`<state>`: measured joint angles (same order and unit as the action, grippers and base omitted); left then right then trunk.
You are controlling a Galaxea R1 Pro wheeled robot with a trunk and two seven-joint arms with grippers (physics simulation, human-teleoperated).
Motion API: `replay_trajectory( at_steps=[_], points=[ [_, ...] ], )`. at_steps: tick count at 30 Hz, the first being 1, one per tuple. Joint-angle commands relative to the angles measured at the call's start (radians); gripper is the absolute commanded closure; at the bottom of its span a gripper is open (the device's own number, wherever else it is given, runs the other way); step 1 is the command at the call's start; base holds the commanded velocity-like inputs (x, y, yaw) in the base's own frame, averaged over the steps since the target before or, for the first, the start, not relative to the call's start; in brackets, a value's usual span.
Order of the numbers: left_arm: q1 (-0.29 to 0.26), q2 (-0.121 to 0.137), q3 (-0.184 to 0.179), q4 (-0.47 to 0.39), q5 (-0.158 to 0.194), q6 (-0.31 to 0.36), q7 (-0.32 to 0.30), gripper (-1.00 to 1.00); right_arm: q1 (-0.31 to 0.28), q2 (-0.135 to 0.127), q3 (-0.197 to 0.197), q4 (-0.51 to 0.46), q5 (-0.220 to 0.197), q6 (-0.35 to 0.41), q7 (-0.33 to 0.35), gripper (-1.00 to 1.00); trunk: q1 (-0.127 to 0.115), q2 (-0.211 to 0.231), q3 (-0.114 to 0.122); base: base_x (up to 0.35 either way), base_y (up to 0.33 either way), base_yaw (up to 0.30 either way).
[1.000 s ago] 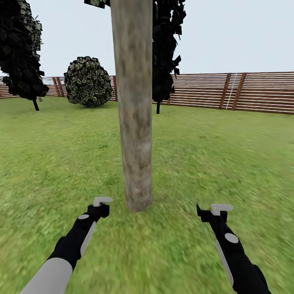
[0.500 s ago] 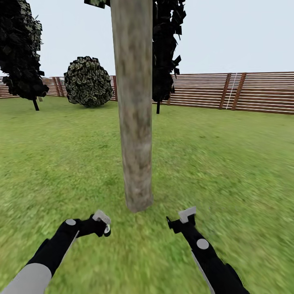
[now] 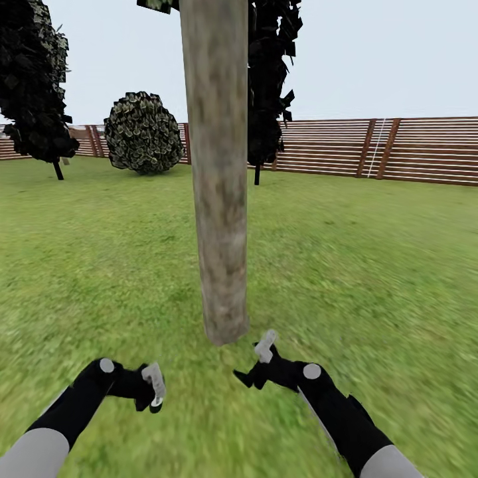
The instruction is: In the garden, pick up the pesticide atomizer on the floor and spray pesticide onto both trees until each tree trunk is fully covered.
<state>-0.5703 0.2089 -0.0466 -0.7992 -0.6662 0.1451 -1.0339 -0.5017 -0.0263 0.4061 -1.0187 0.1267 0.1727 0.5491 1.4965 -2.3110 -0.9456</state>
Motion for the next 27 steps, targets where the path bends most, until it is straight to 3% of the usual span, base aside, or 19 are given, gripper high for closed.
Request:
replay_trajectory(
  at_steps=[1, 2, 4, 6, 8, 9, 13, 19, 20, 27],
  points=[
    [0.0, 0.0, 0.0, 0.0, -0.025, -0.009, -0.016, 1.0, -0.014, 0.0, 0.0, 0.012, 0.004, 0.003, 0.034, -1.0, 0.0, 0.0, 0.0, 0.0, 0.0, 0.0],
    [0.0, 0.0, 0.0, 0.001, -0.037, -0.012, -0.024, 1.0, -0.019, -0.001, 0.0, 0.017, 0.006, 0.003, 0.048, -1.0, 0.0, 0.0, 0.0, 0.0, 0.0, 0.0],
    [0.0, -0.005, -0.005, 0.001, -0.104, -0.025, -0.067, 1.0, -0.035, -0.001, 0.0, 0.032, 0.016, 0.006, 0.117, -1.0, 0.0, 0.0, 0.0, 0.0, 0.0, 0.0],
    [0.001, -0.008, -0.015, 0.001, -0.141, -0.034, -0.079, 1.0, -0.039, -0.001, 0.0, 0.035, 0.022, 0.006, 0.161, -1.0, 0.0, 0.0, 0.0, 0.0, 0.0, 0.0],
    [0.001, -0.009, -0.034, 0.002, -0.164, -0.038, -0.084, 1.0, -0.04, -0.001, 0.0, 0.036, 0.034, 0.007, 0.203, -1.0, 0.0, 0.0, 0.0, 0.0, 0.0, 0.0],
    [0.001, -0.009, -0.069, 0.002, -0.175, -0.04, -0.086, 1.0, -0.041, -0.001, 0.0, 0.036, 0.051, 0.007, 0.228, -1.0, 0.0, 0.0, 0.0, 0.0, 0.0, 0.0],
    [0.001, -0.009, -0.122, 0.0, -0.18, -0.04, -0.087, 1.0, -0.041, -0.001, 0.0, 0.034, 0.061, 0.007, 0.242, -1.0, 0.0, 0.0, 0.0, 0.0, 0.0, 0.0],
    [0.001, -0.016, -0.144, -0.001, -0.179, -0.041, -0.087, 1.0, -0.041, -0.001, 0.0, 0.034, 0.078, 0.007, 0.302, -1.0, 0.0, 0.0, 0.0, 0.0, 0.0, 0.0],
    [0.001, -0.019, -0.145, -0.001, -0.179, -0.041, -0.087, 1.0, -0.041, -0.001, 0.0, 0.033, 0.086, 0.007, 0.309, 1.0, 0.0, 0.0, 0.0, 0.0, 0.0, 0.0],
    [-0.001, -0.049, -0.148, -0.003, -0.179, -0.039, -0.087, 1.0, -0.042, 0.0, 0.001, 0.033, 0.119, 0.009, 0.356, 1.0, 0.0, 0.0, 0.0, 0.0, 0.0, 0.0]
  ],
)
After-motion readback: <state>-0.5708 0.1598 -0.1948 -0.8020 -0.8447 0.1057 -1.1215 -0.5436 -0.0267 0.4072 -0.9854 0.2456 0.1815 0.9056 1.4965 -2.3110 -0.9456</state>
